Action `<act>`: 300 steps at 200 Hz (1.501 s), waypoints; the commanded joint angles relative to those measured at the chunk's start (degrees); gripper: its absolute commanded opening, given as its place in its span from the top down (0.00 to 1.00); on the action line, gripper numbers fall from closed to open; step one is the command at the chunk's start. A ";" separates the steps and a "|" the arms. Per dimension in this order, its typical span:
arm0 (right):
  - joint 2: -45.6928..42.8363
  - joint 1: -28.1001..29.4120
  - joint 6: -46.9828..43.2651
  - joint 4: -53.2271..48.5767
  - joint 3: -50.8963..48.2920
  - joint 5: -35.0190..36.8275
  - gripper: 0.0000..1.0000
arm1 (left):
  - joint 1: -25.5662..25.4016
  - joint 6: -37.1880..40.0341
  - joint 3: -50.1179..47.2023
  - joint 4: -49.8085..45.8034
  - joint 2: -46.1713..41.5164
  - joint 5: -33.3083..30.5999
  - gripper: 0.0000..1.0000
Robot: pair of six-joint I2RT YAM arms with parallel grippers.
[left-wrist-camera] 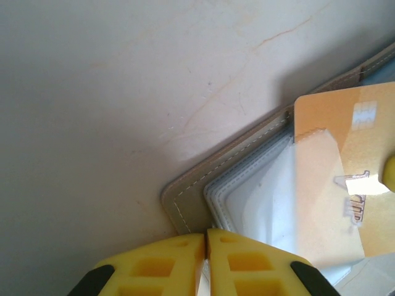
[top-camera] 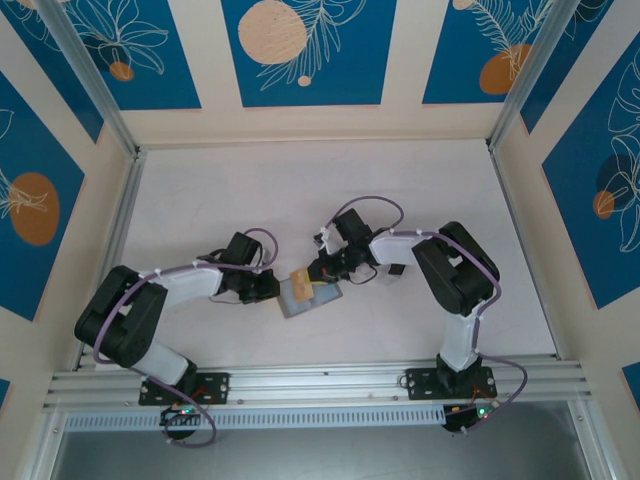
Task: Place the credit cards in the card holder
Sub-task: Insert the credit card into the card slot.
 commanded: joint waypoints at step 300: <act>4.27 3.54 -0.73 -2.55 -0.57 -2.57 1.00 | -0.82 1.74 -0.54 2.83 8.35 -3.97 0.88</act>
